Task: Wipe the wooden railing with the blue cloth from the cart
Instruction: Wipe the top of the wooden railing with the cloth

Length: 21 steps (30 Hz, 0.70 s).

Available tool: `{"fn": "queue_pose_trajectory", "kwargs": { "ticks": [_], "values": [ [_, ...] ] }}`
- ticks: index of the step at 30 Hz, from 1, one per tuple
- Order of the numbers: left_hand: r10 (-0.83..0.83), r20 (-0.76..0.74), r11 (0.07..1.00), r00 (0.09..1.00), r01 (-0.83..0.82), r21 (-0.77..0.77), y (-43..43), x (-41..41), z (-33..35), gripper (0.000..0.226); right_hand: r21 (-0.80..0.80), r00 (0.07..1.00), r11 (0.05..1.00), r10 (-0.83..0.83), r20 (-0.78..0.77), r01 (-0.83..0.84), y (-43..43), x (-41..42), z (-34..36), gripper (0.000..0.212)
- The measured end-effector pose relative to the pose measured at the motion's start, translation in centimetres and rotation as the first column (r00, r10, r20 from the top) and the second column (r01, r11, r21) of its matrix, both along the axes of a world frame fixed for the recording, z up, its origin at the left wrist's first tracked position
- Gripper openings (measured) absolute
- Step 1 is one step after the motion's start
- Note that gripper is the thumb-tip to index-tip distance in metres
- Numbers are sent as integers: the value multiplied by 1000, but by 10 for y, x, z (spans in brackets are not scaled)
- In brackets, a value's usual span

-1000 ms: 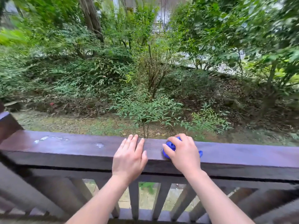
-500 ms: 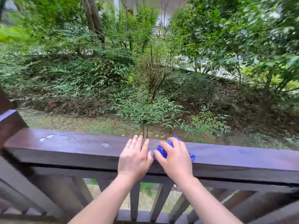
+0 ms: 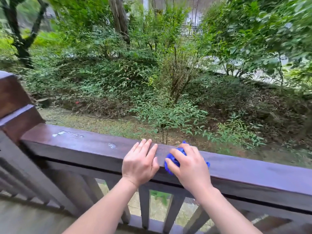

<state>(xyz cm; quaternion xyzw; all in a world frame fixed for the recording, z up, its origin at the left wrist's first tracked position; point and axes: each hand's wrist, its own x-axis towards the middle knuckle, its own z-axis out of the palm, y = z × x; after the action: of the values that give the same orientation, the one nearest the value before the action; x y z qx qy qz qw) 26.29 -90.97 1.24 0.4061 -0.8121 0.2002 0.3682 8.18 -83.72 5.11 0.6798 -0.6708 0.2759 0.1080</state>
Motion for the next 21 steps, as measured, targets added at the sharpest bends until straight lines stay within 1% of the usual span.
{"fn": "queue_pose_trajectory", "kwargs": {
  "ticks": [3, 5, 7, 9, 11, 14, 15, 16, 18, 20, 21],
  "values": [
    [-4, -1, 1000, 1000, 4, 26, 1, -2, 2, 44, 71, 993, 992, -109, 34, 106, -22, -2, 16, 27],
    [-7, -1, 998, 1000, 7, 69, 4, -2, 3, 44, 51, 990, 990, -133, 39, 131, -21, 7, 15, 25],
    [-12, -4, 991, 1000, 12, 134, 7, -1, 8, 43, 24, 997, 997, -68, 22, 67, -6, 17, 5, 25],
    [-6, -17, 982, 1000, 9, 188, 11, 0, 16, 40, 24, 999, 999, 40, -24, -39, 4, 20, -3, 27],
    [-7, -90, 965, 996, 30, 259, 17, -1, 28, 34, 59, 998, 997, 58, -35, -56, -6, 16, 4, 26],
    [-51, -290, 928, 956, 153, 338, 25, 9, 39, 27, 129, 998, 990, -54, 22, 51, -31, 21, 22, 27],
    [-70, -316, 929, 946, 177, 325, 28, 18, 38, 27, 124, 998, 991, -56, 17, 54, -32, 30, 23, 27],
    [-90, -319, 941, 944, 185, 282, 31, 32, 36, 26, 108, 1000, 994, -24, 9, 23, -30, 40, 21, 28],
    [-96, -272, 979, 957, 141, 149, 29, 71, 30, 25, 74, 996, 993, 92, -14, -91, -21, 61, 10, 30],
    [3, -198, 998, 980, 8, 56, 18, 116, 25, 24, 62, 987, 986, 157, -42, -154, -21, 72, 5, 31],
    [82, -167, 996, 983, -77, 36, 9, 136, 24, 24, 64, 989, 987, 148, -29, -146, -28, 75, 7, 29]
  ]
}}
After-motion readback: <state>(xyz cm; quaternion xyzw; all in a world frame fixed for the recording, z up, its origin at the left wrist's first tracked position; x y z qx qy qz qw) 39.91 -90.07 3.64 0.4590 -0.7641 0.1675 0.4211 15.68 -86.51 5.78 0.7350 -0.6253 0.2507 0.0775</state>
